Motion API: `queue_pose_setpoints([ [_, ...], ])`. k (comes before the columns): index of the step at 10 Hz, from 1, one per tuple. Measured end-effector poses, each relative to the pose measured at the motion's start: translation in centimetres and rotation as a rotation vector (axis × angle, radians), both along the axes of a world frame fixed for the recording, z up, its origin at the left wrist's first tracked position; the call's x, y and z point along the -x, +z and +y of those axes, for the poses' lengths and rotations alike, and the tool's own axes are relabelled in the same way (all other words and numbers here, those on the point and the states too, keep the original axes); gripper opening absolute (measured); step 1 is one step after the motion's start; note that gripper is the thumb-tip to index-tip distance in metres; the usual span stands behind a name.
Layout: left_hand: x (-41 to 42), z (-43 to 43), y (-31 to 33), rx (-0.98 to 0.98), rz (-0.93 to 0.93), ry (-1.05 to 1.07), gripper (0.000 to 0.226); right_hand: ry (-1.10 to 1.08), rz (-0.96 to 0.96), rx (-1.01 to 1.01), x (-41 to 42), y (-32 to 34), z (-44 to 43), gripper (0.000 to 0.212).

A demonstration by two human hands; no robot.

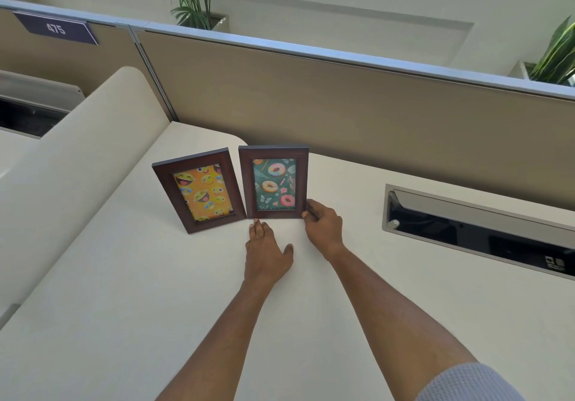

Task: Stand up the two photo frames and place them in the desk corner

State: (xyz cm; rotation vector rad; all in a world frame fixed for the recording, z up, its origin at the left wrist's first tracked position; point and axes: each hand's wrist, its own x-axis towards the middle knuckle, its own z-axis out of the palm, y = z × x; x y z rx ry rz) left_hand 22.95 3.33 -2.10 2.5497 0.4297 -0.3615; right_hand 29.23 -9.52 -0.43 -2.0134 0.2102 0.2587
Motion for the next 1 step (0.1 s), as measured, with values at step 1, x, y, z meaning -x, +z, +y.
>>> queue_pose_setpoints([
  [1, 0.2, 0.19, -0.05, 0.003, -0.032, 0.01, 0.084, -0.074, 0.052, -0.125, 0.61, -0.07, 0.13, 0.044],
])
